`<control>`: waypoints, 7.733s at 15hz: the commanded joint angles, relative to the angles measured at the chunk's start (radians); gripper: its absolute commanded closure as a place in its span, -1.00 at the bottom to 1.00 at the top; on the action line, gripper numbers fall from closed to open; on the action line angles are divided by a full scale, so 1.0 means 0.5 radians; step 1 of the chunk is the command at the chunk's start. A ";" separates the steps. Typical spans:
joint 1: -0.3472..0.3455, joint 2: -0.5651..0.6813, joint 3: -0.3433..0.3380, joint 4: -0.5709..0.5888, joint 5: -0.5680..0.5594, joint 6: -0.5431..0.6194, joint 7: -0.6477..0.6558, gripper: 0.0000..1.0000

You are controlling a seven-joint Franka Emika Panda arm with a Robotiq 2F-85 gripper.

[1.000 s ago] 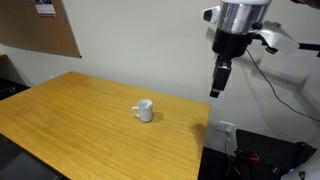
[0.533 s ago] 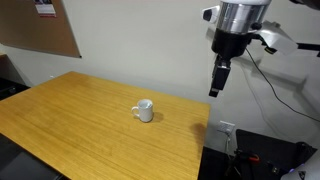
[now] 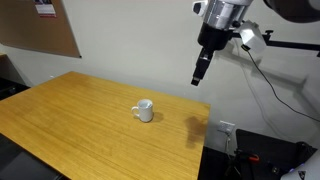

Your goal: Remove the marker from the mug cup and place it on the table

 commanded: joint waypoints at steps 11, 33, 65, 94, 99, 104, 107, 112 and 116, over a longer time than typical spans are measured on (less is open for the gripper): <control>-0.022 0.569 -0.223 0.555 -0.022 -0.006 -0.656 -1.00; -0.088 1.128 -0.246 0.955 0.007 0.031 -1.059 -1.00; -0.278 2.032 -0.173 1.668 0.071 -0.083 -1.180 -0.79; -0.339 2.209 -0.102 1.749 0.149 0.199 -1.245 -1.00; -0.340 2.214 -0.105 1.711 0.133 0.300 -1.251 -0.85; -0.353 2.232 -0.101 1.710 0.140 0.403 -1.263 -0.39; -0.362 2.260 -0.101 1.718 0.142 0.410 -1.264 -0.51; -0.379 2.320 -0.096 1.742 0.145 0.403 -1.275 -0.36; -0.383 2.350 -0.091 1.748 0.146 0.406 -1.280 -0.19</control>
